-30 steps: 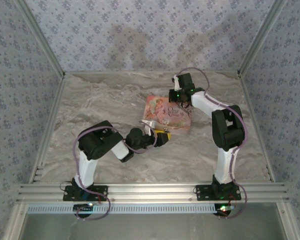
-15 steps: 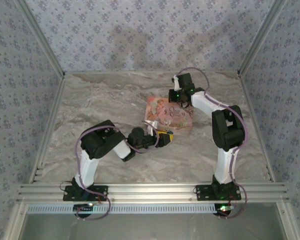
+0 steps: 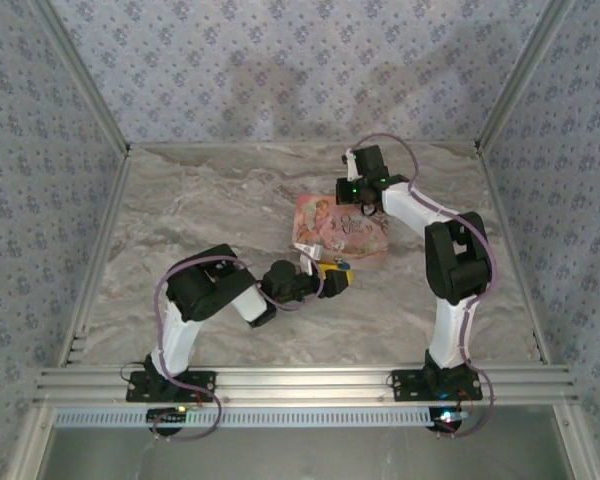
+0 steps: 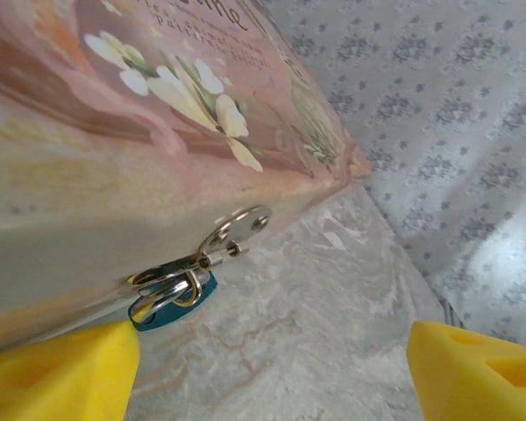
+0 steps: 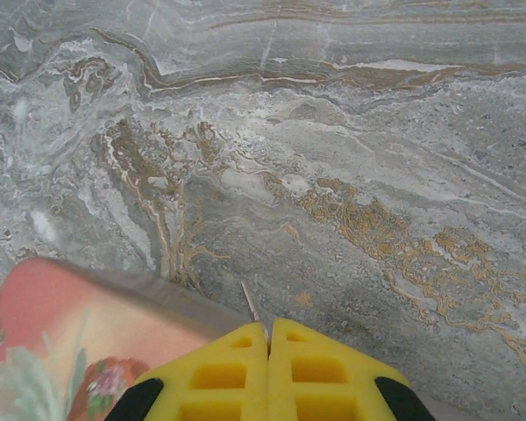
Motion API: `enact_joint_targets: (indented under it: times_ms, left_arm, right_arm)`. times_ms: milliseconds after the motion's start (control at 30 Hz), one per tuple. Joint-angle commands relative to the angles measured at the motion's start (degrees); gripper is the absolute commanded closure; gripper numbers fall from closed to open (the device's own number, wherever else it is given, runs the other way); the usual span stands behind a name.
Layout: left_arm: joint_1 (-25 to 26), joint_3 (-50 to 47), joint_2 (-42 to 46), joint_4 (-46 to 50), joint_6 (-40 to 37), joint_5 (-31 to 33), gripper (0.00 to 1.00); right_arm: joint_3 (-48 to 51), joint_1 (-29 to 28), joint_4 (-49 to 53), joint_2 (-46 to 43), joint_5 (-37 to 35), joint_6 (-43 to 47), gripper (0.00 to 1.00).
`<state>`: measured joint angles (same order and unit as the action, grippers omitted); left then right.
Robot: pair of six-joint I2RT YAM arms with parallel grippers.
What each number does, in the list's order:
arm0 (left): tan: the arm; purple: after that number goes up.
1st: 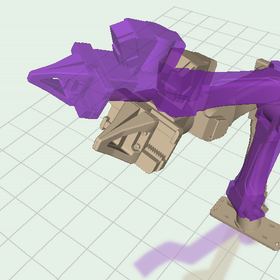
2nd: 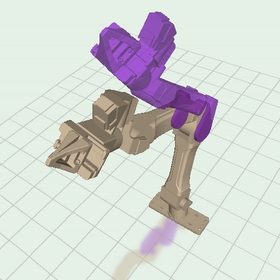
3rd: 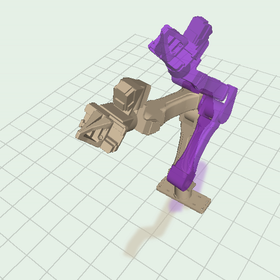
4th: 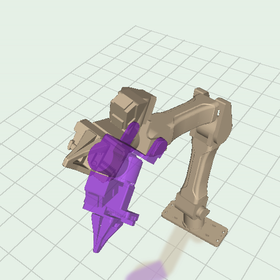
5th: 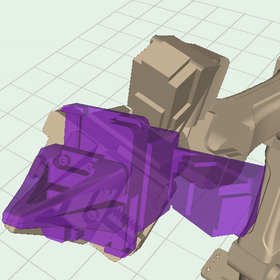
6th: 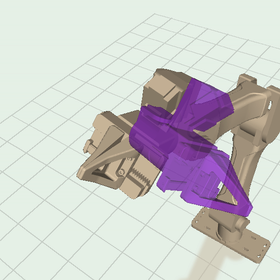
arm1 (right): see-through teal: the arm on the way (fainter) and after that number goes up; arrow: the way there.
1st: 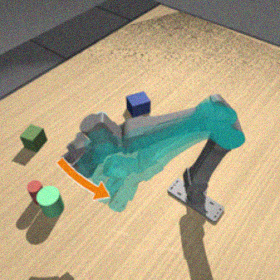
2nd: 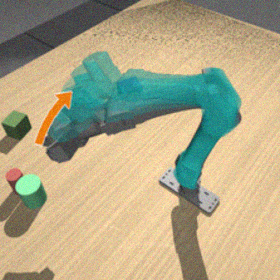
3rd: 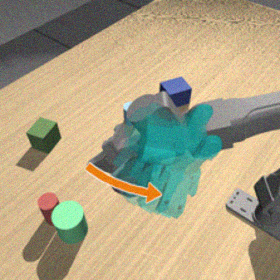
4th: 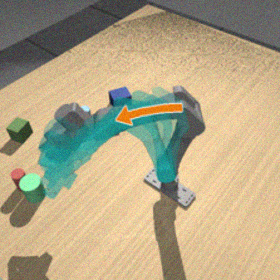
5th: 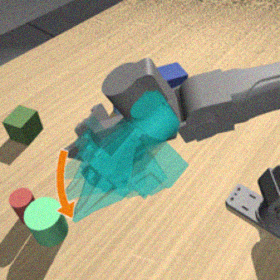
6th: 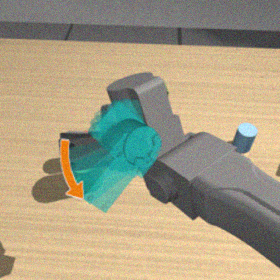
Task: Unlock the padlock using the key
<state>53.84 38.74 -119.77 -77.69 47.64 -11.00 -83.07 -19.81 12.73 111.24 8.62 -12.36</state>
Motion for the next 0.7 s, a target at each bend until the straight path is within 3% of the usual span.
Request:
enact_joint_targets:
  times_ms: [0,267,667]
  left_arm:
    - [1.05,0.96,0.28,7.01,-2.39,6.86,0.19]
    - [1.50,0.81,1.40,10.96,-2.17,11.29,0.19]
    - [1.13,1.59,2.43,13.82,-3.25,8.34,0.18]
  right_arm:
    - [-0.23,-0.39,1.85,-2.34,0.46,0.58,1.00]
    - [-0.08,-0.19,2.83,-4.19,-1.01,1.07,1.00]
    - [7.46,4.61,13.23,-14.39,-17.94,-6.86,1.00]
